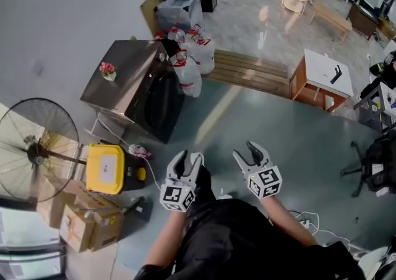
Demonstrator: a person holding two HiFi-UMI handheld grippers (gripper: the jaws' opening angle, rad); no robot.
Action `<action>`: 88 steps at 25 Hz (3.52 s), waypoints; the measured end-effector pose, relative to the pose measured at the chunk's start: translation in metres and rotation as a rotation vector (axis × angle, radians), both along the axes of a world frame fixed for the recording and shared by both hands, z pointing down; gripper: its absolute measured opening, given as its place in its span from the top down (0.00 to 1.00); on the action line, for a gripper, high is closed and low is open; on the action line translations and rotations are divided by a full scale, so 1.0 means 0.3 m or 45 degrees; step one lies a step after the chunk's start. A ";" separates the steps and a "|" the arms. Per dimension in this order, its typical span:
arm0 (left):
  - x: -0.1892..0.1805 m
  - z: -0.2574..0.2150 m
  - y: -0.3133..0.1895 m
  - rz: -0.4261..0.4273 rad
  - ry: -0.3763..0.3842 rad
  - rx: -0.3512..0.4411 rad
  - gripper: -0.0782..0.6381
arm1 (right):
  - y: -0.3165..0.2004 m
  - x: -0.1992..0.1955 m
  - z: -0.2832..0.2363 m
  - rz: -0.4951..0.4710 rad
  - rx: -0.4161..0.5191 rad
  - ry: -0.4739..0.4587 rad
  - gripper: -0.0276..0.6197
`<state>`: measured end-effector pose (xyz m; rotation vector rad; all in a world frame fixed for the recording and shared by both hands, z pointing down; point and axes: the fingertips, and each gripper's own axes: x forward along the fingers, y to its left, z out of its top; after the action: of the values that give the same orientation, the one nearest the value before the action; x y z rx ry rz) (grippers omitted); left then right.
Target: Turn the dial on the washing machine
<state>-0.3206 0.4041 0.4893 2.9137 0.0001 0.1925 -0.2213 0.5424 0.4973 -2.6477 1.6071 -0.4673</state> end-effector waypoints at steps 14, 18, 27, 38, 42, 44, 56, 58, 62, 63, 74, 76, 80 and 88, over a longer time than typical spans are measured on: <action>0.388 0.052 -0.320 -0.025 0.002 -0.091 0.63 | -0.299 0.392 0.023 0.003 -0.080 0.017 0.64; 0.535 0.054 -0.460 -0.016 -0.010 -0.063 0.63 | -0.427 0.540 0.039 0.010 -0.116 0.012 0.64; 0.783 0.004 -0.735 0.009 -0.027 -0.048 0.63 | -0.715 0.785 0.040 -0.033 -0.175 -0.027 0.64; 0.879 0.044 -1.048 -0.017 -0.077 -0.039 0.63 | -1.083 0.947 0.068 -0.089 -0.136 -0.031 0.64; 0.886 0.064 -1.140 -0.053 -0.073 -0.055 0.63 | -1.170 0.960 0.073 -0.095 -0.124 -0.025 0.64; 0.886 0.073 -1.170 -0.062 -0.069 -0.063 0.63 | -1.201 0.956 0.087 -0.105 -0.135 -0.026 0.64; 0.832 0.057 -1.306 -0.173 -0.030 -0.062 0.63 | -1.368 0.922 0.132 -0.218 -0.170 -0.057 0.64; 0.827 0.059 -1.338 -0.212 -0.026 -0.063 0.63 | -1.411 0.930 0.148 -0.254 -0.176 -0.059 0.64; 0.829 0.064 -1.402 -0.281 -0.028 -0.059 0.63 | -1.512 0.972 0.151 -0.316 -0.169 -0.059 0.64; 0.833 0.066 -1.418 -0.293 -0.031 -0.048 0.63 | -1.541 0.986 0.152 -0.336 -0.166 -0.061 0.64; 1.008 0.094 -1.603 -0.586 -0.050 -0.026 0.63 | -1.847 1.232 0.236 -0.644 -0.189 -0.090 0.64; 1.036 0.102 -1.631 -0.656 -0.064 -0.038 0.63 | -1.892 1.263 0.261 -0.707 -0.210 -0.107 0.64; 1.088 0.110 -1.669 -0.766 -0.082 -0.069 0.63 | -1.968 1.309 0.303 -0.828 -0.255 -0.110 0.64; 1.207 0.126 -1.704 -0.868 -0.122 -0.075 0.63 | -2.091 1.398 0.355 -0.984 -0.286 -0.098 0.64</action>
<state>0.0415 -0.1070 0.5272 2.6562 -0.9591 0.2048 0.1981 -0.0849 0.6038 -1.9804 2.6430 -0.7745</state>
